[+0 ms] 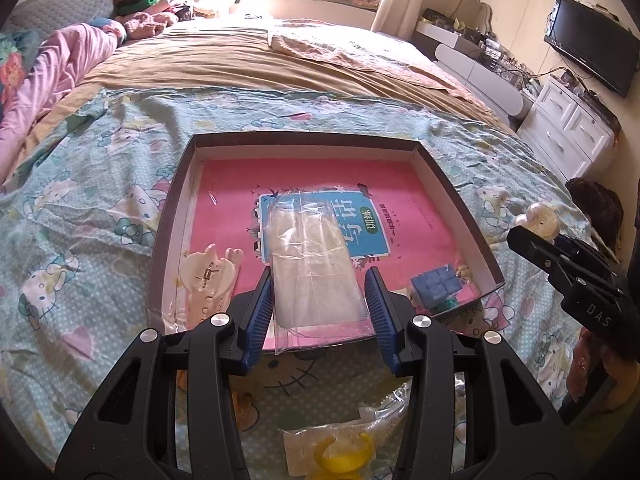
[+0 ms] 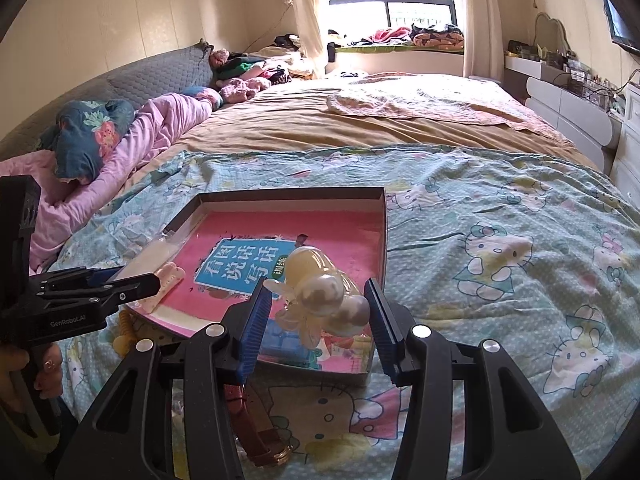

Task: Organize jewelry
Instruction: 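Carry the packet and bead toy into the tray and open both tools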

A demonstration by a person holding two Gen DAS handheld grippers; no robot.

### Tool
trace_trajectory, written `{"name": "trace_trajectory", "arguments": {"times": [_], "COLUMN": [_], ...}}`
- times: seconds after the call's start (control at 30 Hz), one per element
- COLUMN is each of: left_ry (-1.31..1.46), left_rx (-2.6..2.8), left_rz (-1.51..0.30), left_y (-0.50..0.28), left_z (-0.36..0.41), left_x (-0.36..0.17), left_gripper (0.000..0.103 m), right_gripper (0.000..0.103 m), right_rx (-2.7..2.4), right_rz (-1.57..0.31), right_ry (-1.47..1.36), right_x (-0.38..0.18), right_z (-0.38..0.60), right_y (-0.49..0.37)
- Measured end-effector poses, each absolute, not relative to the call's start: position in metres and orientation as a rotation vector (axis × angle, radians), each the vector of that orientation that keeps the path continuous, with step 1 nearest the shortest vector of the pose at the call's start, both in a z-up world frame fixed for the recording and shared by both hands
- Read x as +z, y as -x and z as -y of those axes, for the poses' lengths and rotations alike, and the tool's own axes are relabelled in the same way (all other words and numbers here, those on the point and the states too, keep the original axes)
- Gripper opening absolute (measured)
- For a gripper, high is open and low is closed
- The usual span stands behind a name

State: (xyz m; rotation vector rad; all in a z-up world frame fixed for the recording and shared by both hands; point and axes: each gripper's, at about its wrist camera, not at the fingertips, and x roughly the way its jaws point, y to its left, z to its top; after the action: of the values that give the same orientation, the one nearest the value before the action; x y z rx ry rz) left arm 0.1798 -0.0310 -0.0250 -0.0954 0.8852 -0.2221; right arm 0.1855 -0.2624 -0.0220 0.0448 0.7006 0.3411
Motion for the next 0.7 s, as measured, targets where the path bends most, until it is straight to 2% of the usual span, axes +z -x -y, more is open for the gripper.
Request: {"name": "trace_trajectory", "arguments": {"times": [0.7], "left_ry": [0.09], "left_rx": [-0.221], "left_rz": [-0.965], "left_y": [-0.204], "left_z": [0.03], "left_x": [-0.064], "left_gripper": [0.037], "right_gripper": [0.047], "right_rx": [0.302], "right_rz": [-0.833], "right_ry": [0.013], "right_x": [-0.075], "right_z": [0.237], "right_y": [-0.23]}}
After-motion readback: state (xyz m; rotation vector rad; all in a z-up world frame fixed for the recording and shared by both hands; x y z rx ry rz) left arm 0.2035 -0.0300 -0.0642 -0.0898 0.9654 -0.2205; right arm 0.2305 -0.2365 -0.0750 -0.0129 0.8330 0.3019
